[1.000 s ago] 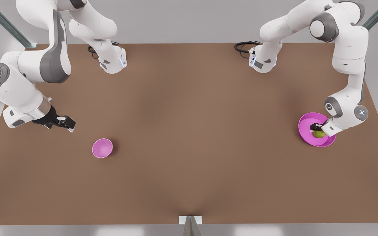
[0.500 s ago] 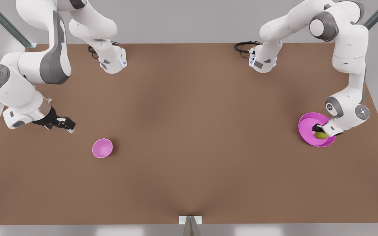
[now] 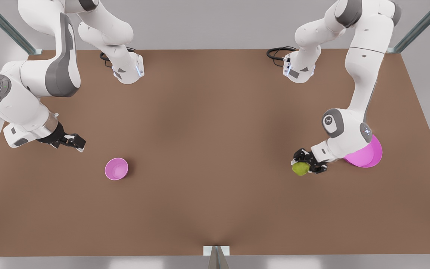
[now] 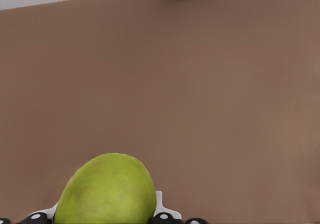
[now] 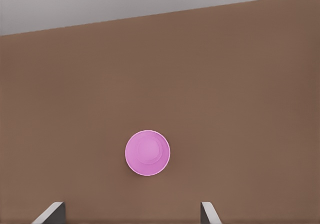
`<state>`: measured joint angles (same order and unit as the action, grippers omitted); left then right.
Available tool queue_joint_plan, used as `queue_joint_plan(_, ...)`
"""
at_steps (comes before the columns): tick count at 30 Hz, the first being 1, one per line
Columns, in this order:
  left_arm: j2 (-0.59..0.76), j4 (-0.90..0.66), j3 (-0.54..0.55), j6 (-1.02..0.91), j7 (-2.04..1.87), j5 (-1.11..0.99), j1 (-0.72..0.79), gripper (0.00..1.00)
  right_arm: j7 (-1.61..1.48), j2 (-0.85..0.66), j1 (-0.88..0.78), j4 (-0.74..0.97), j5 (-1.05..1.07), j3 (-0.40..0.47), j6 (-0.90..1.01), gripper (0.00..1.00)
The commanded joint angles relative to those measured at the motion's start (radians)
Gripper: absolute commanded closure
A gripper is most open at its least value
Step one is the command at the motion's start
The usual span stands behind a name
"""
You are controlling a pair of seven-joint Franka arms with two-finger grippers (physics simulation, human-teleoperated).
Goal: Use the left arm to pick up the apple from the plate, transfer it to the gripper of the right arm, and then use the right arm to place it into the bowl
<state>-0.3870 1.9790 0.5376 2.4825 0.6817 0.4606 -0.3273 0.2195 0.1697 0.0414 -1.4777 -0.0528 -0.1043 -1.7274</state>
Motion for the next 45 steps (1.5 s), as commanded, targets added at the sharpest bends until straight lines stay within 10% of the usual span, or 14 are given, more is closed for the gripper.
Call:
queue_joint_plan(1,-0.012,-0.012,0.058,-0.016,-0.037,0.139,0.027,0.27,-0.002,-0.001,0.0,0.001,0.001,0.0,0.0,0.0)
queue_joint_plan(11,-0.122,-0.077,0.056,-0.008,0.57,0.835,0.324,0.27,-0.005,-0.001,0.002,0.001,0.001,0.002,0.0,0.0)
queue_joint_plan(22,-0.457,-0.5,0.006,0.052,0.737,0.971,0.545,0.32,0.0,0.033,-0.012,-0.001,0.022,-0.018,-0.003,0.0)
queue_joint_plan(33,-0.578,-0.712,-0.044,0.088,0.705,0.977,0.656,0.32,-0.294,0.497,-0.023,0.002,1.218,-0.219,-0.472,0.0)
queue_joint_plan(45,-0.561,-0.726,-0.007,0.154,0.634,0.977,0.671,0.32,-0.687,0.594,-0.023,0.03,1.387,-0.224,-0.382,0.0)
